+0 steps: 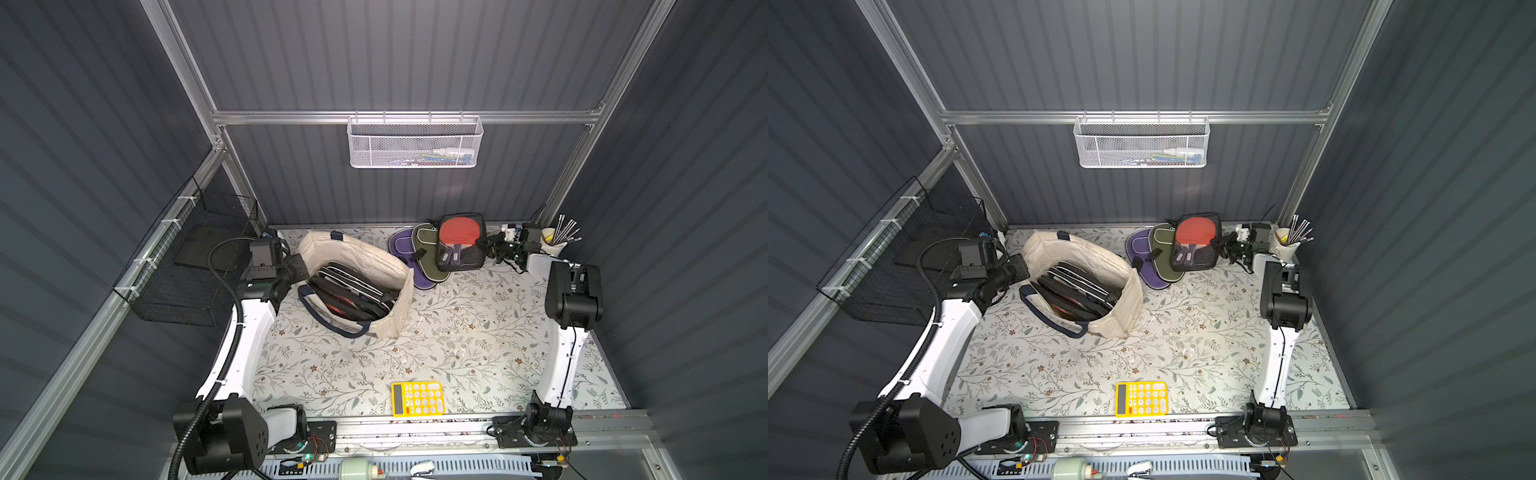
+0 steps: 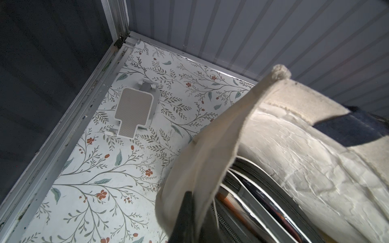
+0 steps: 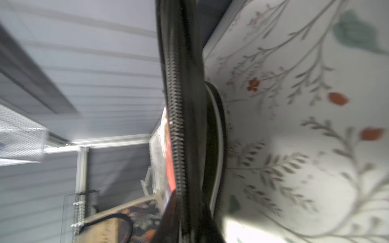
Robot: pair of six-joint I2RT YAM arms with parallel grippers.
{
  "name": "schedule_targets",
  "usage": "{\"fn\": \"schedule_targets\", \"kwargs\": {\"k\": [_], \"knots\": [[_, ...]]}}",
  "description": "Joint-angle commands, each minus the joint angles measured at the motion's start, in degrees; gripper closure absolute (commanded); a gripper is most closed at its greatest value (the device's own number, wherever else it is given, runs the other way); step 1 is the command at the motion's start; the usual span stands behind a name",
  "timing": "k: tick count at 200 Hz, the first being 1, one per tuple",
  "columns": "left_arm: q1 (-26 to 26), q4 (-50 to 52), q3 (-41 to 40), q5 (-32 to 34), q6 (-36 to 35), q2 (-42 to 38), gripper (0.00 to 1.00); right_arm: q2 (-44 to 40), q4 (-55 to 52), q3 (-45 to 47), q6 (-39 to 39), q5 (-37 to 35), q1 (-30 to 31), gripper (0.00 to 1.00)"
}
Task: Remove the ping pong set from the canvas bag
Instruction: Place the ping pong set at the ping pong set.
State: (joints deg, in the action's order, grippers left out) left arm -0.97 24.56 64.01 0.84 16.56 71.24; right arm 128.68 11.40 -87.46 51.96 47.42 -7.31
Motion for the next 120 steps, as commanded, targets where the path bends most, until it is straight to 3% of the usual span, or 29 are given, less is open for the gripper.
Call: {"fn": "schedule_targets", "kwargs": {"k": [1,17,67,120], "knots": [[-0.5,-1.9,-0.2,-0.4,-1.0,-1.4,1.0,-0.3,-8.0,-2.5,-6.0,-2.5,0.2,0.75],[-0.5,-1.9,-0.2,-0.3,-1.0,-1.4,1.0,-0.4,-11.3,-3.6,-8.0,-4.2,0.2,0.65],[-0.6,-1.9,-0.2,-0.4,-1.0,-1.2,1.0,-0.2,-17.8,-6.3,-12.0,-7.4,0.3,0.48],[-0.7,-2.0,0.0,-0.7,-0.9,-1.2,1.0,-0.7,-24.1,-7.8,-15.5,-11.5,1.0,0.36]]}}
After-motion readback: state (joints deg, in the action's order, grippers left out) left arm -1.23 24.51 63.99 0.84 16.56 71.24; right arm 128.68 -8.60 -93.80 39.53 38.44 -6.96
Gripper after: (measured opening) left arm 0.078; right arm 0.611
